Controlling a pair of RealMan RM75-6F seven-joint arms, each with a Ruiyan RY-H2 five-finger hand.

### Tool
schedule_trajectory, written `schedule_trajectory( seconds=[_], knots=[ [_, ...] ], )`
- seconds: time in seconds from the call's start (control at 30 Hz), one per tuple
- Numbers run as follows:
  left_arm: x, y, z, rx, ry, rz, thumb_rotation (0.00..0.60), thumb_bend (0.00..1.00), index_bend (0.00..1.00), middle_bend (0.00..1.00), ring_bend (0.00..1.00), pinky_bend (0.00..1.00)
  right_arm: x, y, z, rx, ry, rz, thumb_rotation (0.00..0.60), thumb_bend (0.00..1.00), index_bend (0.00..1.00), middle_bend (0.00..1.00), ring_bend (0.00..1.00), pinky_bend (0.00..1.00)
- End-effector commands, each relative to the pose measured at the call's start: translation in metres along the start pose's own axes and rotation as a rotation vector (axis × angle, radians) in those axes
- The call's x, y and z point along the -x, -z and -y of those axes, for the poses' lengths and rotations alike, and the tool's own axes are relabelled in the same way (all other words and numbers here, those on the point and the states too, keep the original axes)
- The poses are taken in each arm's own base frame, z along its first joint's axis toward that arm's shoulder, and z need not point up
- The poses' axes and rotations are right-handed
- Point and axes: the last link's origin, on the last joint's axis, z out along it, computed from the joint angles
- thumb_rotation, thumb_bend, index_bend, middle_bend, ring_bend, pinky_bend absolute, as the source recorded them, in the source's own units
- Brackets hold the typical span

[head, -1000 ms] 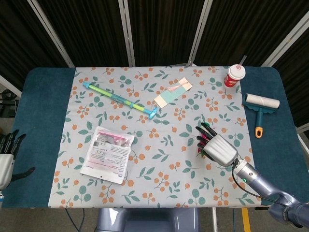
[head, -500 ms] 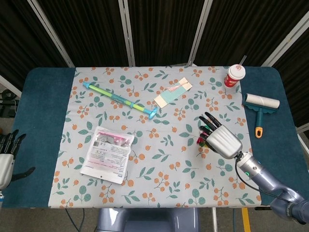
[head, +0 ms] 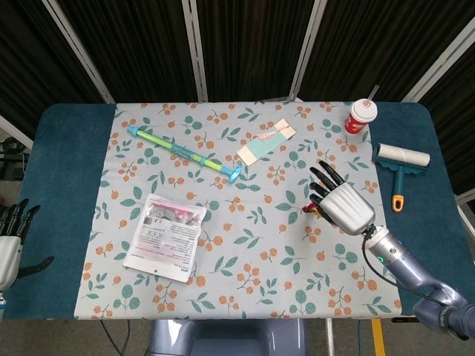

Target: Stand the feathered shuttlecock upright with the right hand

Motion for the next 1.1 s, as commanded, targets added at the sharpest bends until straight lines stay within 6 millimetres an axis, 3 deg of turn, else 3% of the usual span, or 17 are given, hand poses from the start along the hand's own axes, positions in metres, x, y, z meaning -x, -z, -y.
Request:
schedule_trajectory(
  seconds=[0.03, 0.5, 1.1],
  knots=[
    [0.000, 0.000, 0.000, 0.000, 0.000, 0.000, 0.553, 0.14, 0.09, 0.00, 0.00, 0.00, -0.002, -0.001, 0.000, 0.001, 0.004, -0.004, 0.600, 0.40, 0.65, 0.34, 0.08, 0.00],
    [0.000, 0.000, 0.000, 0.000, 0.000, 0.000, 0.553, 0.14, 0.09, 0.00, 0.00, 0.00, 0.000, -0.004, -0.005, 0.029, 0.022, 0.007, 0.600, 0.40, 0.65, 0.34, 0.08, 0.00],
    [0.000, 0.000, 0.000, 0.000, 0.000, 0.001, 0.555, 0.14, 0.09, 0.00, 0.00, 0.00, -0.001, -0.002, -0.036, 0.130, 0.099, 0.040, 0.600, 0.40, 0.60, 0.33, 0.06, 0.00]
  ],
)
